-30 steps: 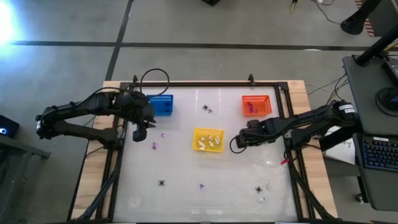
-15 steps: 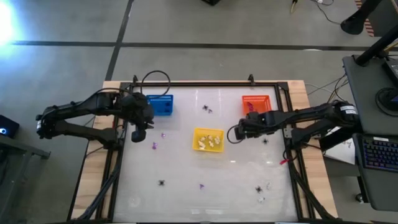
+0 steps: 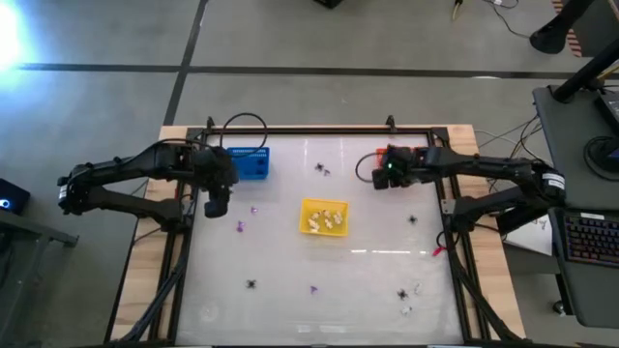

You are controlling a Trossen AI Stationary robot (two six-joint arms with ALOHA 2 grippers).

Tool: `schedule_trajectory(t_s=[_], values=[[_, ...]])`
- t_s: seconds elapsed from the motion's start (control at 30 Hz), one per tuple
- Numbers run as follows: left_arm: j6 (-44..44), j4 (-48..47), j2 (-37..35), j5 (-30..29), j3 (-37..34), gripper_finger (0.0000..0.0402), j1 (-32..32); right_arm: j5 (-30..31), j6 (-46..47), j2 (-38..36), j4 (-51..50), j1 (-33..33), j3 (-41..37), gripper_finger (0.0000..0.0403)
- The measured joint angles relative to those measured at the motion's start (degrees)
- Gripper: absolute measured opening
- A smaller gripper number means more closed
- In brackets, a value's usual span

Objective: Sort Halloween decoration
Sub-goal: Put the purple witch hat toy into the orange bin

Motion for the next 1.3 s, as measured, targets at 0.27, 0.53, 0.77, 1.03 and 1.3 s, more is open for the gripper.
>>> schedule_trajectory(t_s=[0.27,0.53,0.77,1.03,1.3], values=[[-1.5,0.1,0.0,-4.2,0.0,0.0075,0.0,-0.7,-8.1,0.5,0.3,-9.9,0.0,0.0009],[-3.1,0.2,0.0,-5.7,0.0,0.0075,0.0,-0.7,-14.0,0.5,0.5,-15.6,0.0,0.0009],[-6.6,0.2,0.0,-7.0,0.0,0.0075,0.0,-0.6,-17.8,0.5,1.1,-17.2,0.0,0.0009],[-8.4,0.9,0.0,-7.1,0.0,0.0075,0.0,0.0,-20.9,0.5,3.1,-17.2,0.0,0.0041],[-8.9,2.9,0.0,-7.6,0.0,0.0075,0.0,3.5,-21.4,0.5,3.1,-17.2,0.0,0.0090]])
